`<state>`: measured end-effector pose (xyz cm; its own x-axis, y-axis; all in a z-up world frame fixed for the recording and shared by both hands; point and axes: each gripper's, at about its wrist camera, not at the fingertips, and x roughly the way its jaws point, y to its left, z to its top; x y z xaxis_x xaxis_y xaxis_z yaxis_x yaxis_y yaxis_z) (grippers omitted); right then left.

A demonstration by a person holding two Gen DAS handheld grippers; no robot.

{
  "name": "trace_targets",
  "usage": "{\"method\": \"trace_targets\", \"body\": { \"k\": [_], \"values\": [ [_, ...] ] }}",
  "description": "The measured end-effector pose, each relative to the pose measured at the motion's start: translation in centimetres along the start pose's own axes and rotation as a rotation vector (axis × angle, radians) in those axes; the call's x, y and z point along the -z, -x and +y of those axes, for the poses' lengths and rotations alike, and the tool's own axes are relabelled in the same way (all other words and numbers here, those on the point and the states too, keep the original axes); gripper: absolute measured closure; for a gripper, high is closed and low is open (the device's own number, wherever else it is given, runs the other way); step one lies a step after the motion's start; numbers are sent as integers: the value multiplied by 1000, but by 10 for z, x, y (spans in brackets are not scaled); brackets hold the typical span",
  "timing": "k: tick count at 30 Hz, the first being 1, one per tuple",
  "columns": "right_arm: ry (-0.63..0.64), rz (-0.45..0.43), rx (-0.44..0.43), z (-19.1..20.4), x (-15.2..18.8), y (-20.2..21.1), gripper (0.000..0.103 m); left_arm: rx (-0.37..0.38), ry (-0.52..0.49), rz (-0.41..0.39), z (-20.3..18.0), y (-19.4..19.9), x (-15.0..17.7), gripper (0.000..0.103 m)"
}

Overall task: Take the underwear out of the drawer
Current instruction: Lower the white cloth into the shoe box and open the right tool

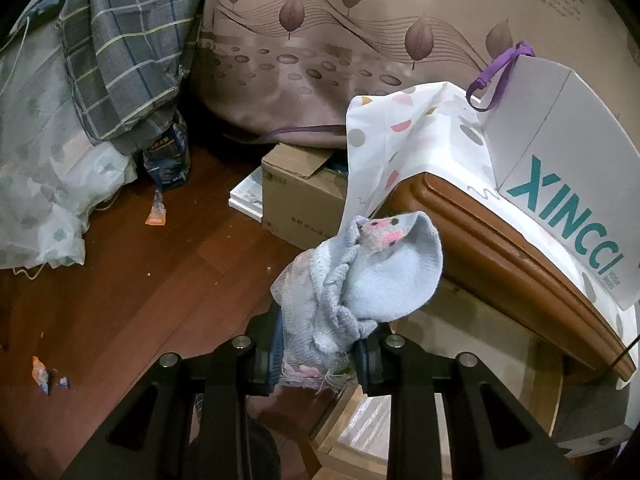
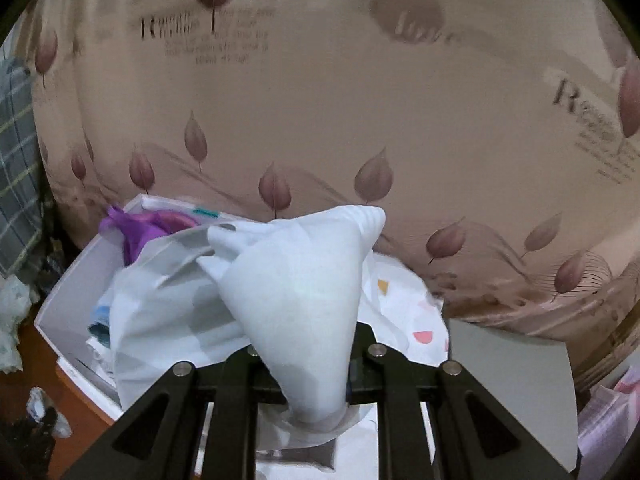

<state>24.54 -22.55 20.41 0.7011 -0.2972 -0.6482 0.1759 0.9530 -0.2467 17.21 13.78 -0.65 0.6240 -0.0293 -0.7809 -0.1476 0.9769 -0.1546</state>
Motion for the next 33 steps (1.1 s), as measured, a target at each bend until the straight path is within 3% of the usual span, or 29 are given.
{"method": "trace_targets", "body": {
  "k": [9, 16, 20, 26, 33],
  "values": [
    [-8, 149, -40, 24, 24, -61, 84, -10, -25, -7, -3, 1, 1, 77],
    [-26, 184, -41, 22, 42, -71, 57, -15, -26, -4, -5, 0, 1, 77],
    [12, 178, -36, 31, 45, -65, 33, -15, -27, -2, -4, 0, 2, 77],
    [-26, 172, -73, 31, 51, -42, 31, -19, -31, -1, -2, 0, 3, 77],
    [2, 77, -107, 31, 70, 18, 31, -21, -53, -9, -2, 2, 7, 77]
  ]
}}
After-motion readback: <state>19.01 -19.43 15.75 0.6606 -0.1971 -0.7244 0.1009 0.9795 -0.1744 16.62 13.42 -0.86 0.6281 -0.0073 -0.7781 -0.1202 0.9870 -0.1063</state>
